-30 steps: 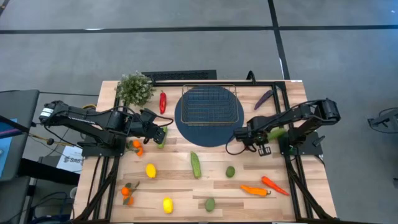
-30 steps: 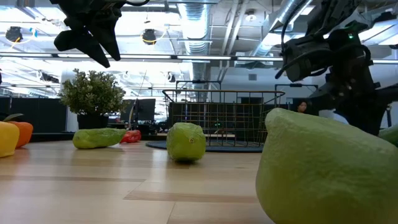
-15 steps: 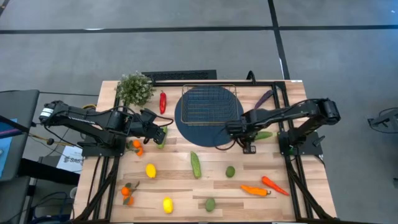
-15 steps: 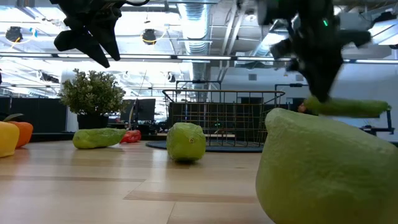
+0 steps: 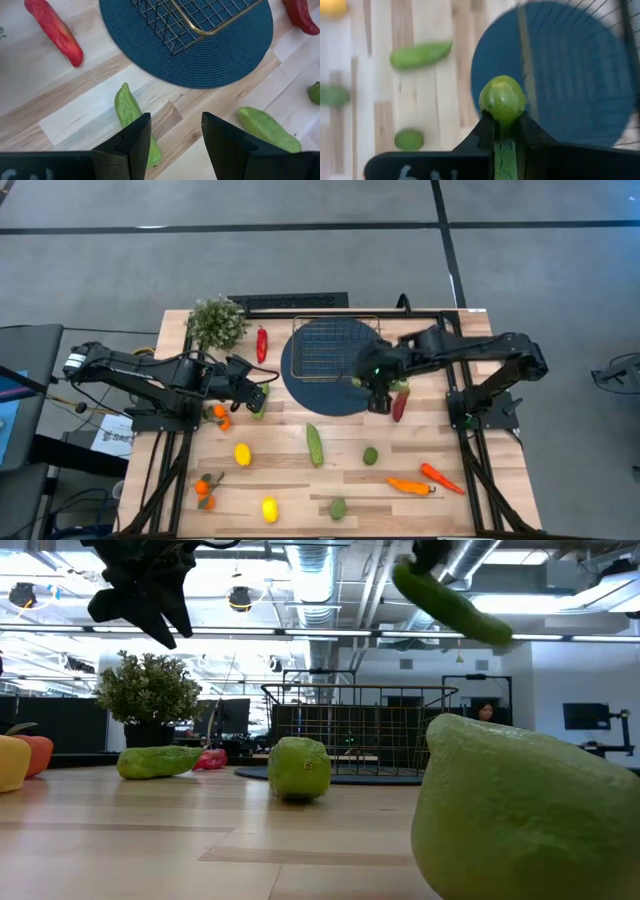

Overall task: Build produce basket
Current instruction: Put the right cucumber into the wire basket

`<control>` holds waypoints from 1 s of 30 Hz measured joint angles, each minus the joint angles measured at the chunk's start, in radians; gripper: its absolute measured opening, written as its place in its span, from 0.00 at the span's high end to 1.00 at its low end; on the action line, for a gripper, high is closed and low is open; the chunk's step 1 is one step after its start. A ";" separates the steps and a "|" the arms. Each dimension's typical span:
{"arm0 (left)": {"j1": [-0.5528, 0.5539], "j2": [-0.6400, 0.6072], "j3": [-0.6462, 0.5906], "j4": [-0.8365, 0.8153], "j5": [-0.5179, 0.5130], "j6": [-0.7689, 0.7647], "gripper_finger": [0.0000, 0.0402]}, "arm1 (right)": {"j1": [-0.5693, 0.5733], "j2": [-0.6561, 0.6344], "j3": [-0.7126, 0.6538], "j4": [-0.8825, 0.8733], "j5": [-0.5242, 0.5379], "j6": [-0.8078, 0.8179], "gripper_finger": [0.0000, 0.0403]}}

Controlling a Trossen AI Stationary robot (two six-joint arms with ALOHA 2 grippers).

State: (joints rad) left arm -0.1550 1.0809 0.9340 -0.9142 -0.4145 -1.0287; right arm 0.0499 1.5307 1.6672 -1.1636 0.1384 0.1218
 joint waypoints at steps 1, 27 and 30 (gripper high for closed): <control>0.000 0.000 0.000 0.000 0.000 0.001 0.60 | -0.008 0.000 0.027 0.002 0.013 -0.012 0.93; 0.000 0.001 0.000 0.000 0.001 0.006 0.60 | -0.300 0.094 0.219 0.410 0.054 -0.198 0.93; 0.000 0.000 0.000 0.008 0.002 0.012 0.60 | -0.321 0.144 0.215 0.386 0.058 -0.177 0.93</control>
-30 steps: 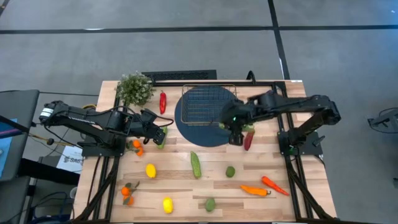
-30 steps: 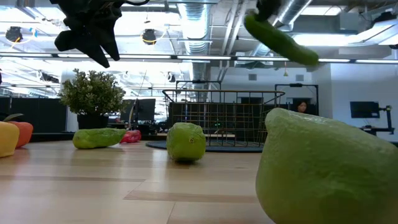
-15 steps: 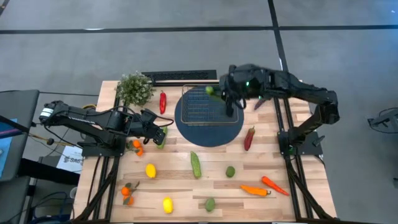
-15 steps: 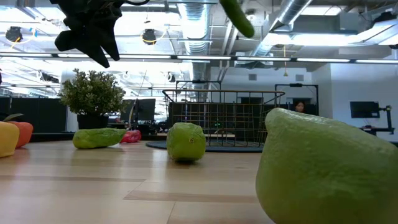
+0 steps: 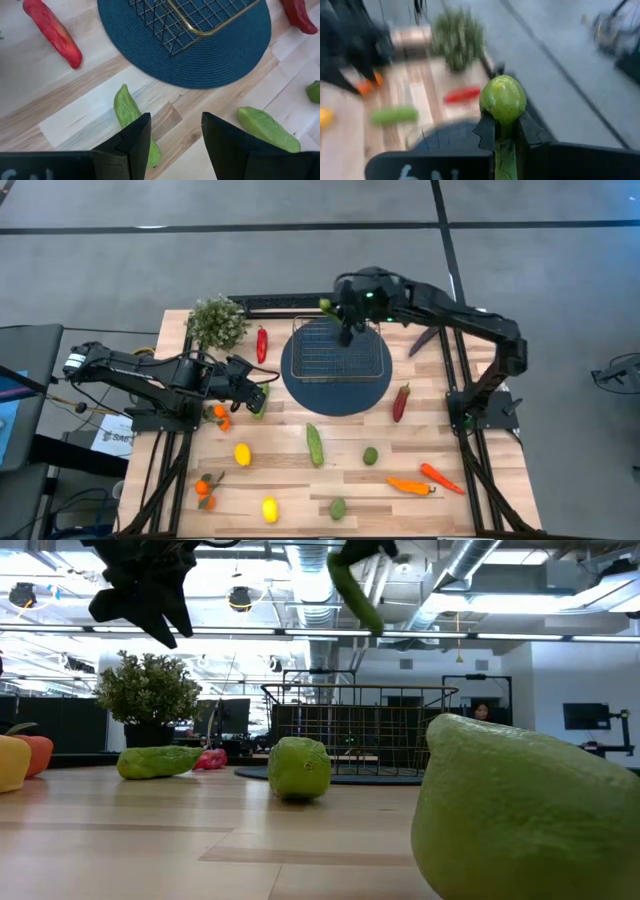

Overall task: Build produce basket
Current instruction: Put the right cucumber into the wire basket

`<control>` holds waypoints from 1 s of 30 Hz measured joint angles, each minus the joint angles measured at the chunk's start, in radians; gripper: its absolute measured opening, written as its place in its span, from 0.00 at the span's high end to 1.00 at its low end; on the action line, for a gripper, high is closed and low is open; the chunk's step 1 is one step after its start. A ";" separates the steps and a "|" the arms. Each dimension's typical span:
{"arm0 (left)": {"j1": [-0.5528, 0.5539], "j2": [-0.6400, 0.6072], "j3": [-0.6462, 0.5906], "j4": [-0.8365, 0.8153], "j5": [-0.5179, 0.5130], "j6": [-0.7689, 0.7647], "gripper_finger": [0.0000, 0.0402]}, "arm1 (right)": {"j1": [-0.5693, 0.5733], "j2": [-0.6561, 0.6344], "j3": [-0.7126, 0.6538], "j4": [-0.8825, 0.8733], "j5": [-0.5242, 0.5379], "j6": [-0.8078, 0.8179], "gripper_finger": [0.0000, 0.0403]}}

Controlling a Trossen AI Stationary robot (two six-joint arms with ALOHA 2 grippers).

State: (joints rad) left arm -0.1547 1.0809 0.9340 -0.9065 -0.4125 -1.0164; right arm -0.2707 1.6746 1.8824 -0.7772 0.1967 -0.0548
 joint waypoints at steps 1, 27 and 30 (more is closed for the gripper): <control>0.000 0.001 0.000 0.001 0.001 0.001 0.60 | -0.001 0.021 0.001 0.016 0.000 0.003 0.93; 0.000 0.000 0.000 0.008 0.023 0.002 0.60 | -0.020 0.277 0.002 -0.181 0.040 0.060 0.93; 0.000 0.000 0.000 0.008 0.024 0.002 0.60 | -0.020 0.278 0.001 -0.194 0.042 0.076 0.93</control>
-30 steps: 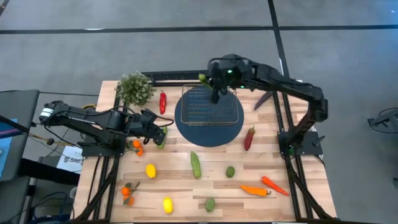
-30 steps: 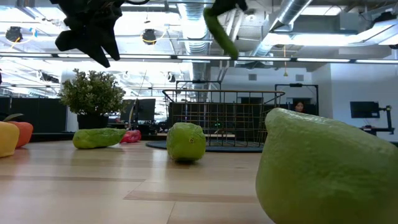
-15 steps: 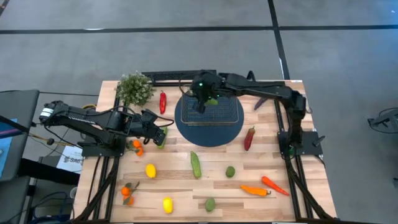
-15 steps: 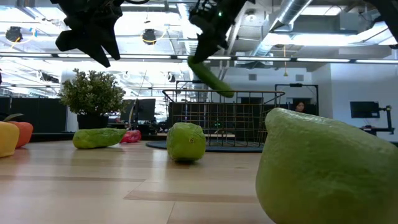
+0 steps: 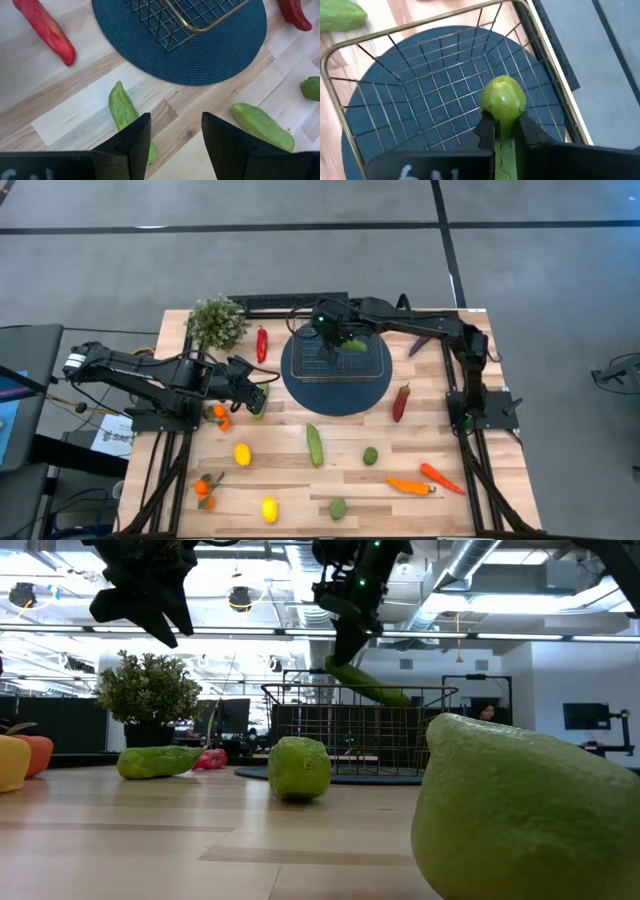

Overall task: Build produce basket
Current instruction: Put the right cucumber into the wire basket

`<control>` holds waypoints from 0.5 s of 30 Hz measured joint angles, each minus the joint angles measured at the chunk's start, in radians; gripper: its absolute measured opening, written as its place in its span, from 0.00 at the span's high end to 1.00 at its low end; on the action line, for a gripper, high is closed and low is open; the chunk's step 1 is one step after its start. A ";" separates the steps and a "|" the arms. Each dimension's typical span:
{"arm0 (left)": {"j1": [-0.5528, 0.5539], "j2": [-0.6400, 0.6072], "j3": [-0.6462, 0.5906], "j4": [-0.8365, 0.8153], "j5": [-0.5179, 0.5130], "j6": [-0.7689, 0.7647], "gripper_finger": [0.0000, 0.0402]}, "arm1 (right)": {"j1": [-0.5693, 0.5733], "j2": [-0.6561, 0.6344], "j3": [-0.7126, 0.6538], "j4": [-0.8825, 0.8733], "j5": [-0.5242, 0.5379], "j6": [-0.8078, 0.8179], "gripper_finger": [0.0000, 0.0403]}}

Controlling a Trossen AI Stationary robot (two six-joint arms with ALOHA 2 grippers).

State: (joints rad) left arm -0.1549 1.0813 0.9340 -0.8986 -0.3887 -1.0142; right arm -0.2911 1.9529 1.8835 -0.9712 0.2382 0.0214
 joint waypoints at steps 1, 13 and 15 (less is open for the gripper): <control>0.000 0.000 0.000 0.000 0.000 0.000 0.60 | 0.000 0.000 0.000 0.002 0.000 0.005 0.93; 0.000 0.000 0.000 0.000 0.001 -0.001 0.60 | -0.008 0.000 0.000 0.010 0.026 0.036 0.93; 0.000 0.000 0.000 0.000 0.001 -0.001 0.60 | -0.009 0.000 0.000 0.009 0.026 0.039 0.93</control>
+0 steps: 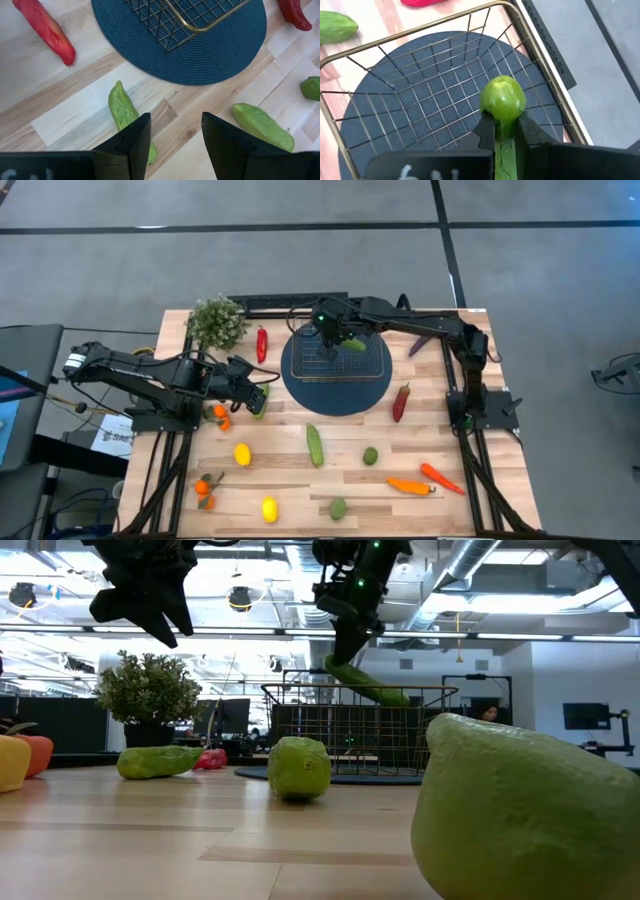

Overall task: Build produce basket
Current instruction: Put the right cucumber into the wire basket

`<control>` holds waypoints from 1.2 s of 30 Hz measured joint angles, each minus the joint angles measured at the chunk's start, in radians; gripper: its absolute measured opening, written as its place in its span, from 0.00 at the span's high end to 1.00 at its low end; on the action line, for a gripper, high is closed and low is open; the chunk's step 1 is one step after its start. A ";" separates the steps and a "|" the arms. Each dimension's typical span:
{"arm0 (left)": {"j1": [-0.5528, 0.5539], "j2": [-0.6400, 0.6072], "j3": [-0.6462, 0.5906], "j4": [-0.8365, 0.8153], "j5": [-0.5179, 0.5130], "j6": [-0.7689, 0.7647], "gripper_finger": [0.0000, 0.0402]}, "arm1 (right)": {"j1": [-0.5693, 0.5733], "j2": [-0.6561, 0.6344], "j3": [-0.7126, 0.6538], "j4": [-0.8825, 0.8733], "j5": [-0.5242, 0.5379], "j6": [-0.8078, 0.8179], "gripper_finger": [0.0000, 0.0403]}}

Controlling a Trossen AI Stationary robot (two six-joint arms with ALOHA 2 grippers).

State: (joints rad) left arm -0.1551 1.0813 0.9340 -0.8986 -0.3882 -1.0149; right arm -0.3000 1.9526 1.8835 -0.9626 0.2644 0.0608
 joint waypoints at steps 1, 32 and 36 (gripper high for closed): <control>0.000 0.000 0.000 0.000 0.000 0.000 0.60 | -0.001 0.000 0.000 -0.001 -0.001 0.000 0.93; 0.000 0.000 0.000 0.000 0.000 0.000 0.60 | -0.021 0.000 -0.200 0.039 -0.033 0.178 0.94; 0.000 0.000 0.000 0.000 0.000 0.000 0.60 | -0.014 0.000 -0.253 0.092 -0.034 0.178 0.94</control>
State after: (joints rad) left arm -0.1551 1.0813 0.9340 -0.8989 -0.3878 -1.0149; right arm -0.3141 1.9530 1.6306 -0.8708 0.2305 0.2390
